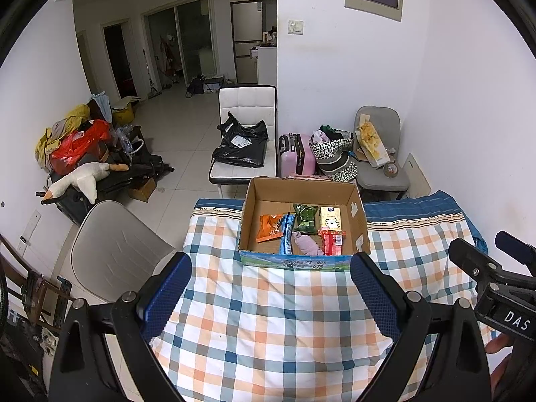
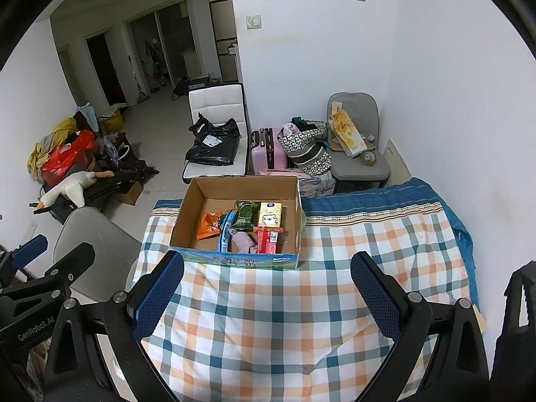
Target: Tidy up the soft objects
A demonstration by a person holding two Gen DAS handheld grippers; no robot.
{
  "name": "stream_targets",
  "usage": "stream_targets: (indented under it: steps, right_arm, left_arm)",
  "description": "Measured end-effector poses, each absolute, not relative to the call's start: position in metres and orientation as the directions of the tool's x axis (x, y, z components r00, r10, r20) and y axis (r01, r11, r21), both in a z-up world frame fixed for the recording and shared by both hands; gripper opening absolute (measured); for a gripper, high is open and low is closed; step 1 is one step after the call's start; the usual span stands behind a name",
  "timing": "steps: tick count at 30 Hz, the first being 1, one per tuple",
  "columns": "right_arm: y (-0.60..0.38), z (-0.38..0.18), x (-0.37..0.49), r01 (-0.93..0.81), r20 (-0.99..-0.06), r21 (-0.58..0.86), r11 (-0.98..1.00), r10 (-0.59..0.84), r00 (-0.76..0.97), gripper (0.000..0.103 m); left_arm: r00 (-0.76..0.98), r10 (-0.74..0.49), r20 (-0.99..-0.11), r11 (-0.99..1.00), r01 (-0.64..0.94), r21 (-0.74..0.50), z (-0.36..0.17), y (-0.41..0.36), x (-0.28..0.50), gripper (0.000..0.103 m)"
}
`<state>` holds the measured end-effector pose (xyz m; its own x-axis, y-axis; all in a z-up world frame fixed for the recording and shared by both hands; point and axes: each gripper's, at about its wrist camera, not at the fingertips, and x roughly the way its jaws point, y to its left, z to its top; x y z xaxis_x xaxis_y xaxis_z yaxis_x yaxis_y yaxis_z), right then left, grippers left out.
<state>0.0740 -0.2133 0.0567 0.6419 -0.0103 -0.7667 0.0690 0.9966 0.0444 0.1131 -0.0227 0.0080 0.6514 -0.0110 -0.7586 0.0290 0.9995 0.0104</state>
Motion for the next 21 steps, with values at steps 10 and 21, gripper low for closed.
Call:
stream_targets:
  steps: [10, 21]
  right_arm:
    - [-0.2129, 0.0578, 0.0718, 0.075, -0.767, 0.048, 0.996, -0.012, 0.641, 0.101]
    - [-0.2124, 0.0587, 0.0709, 0.078, -0.768, 0.047, 0.996, -0.014, 0.641, 0.101]
  left_arm:
    - [0.655, -0.006, -0.755, 1.0, 0.026, 0.014, 0.0115, -0.0244, 0.1108, 0.097]
    - [0.656, -0.006, -0.754, 1.0, 0.027, 0.015, 0.0106, -0.0222, 0.1104, 0.097]
